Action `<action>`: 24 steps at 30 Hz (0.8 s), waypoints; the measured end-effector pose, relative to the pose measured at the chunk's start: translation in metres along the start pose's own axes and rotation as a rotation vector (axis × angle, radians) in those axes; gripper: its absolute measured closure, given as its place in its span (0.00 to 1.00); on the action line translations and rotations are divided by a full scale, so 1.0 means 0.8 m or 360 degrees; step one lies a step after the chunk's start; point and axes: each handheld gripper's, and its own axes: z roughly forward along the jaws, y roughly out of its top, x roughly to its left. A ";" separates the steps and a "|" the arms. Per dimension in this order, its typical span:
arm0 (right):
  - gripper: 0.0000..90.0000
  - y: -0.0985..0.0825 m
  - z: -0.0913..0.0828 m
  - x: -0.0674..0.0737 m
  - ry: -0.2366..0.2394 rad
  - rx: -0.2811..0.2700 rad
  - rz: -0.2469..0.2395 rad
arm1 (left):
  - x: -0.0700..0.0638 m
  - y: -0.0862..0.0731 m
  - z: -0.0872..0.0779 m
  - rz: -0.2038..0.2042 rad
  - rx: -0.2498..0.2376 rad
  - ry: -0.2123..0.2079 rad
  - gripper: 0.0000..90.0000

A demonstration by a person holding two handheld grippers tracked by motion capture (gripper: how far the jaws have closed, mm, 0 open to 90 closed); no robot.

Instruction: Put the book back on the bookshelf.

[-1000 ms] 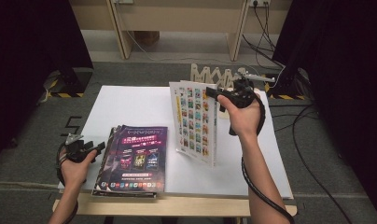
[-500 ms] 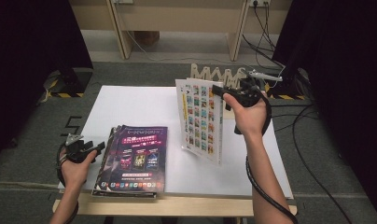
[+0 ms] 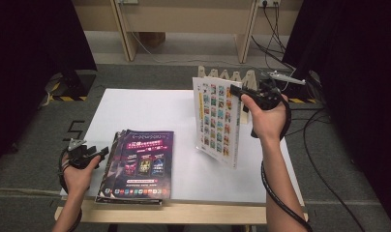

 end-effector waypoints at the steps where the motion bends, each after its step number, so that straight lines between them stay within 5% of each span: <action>1: 0.83 0.001 -0.001 0.000 -0.0007 -0.0004 0.0004 | 0.000 0.000 0.000 -0.0001 -0.0001 0.0002 0.45; 24: 0.83 0.010 -0.020 -0.008 -0.0160 -0.0145 -0.0035 | 0.000 0.000 0.000 -0.0007 -0.0001 0.0007 0.45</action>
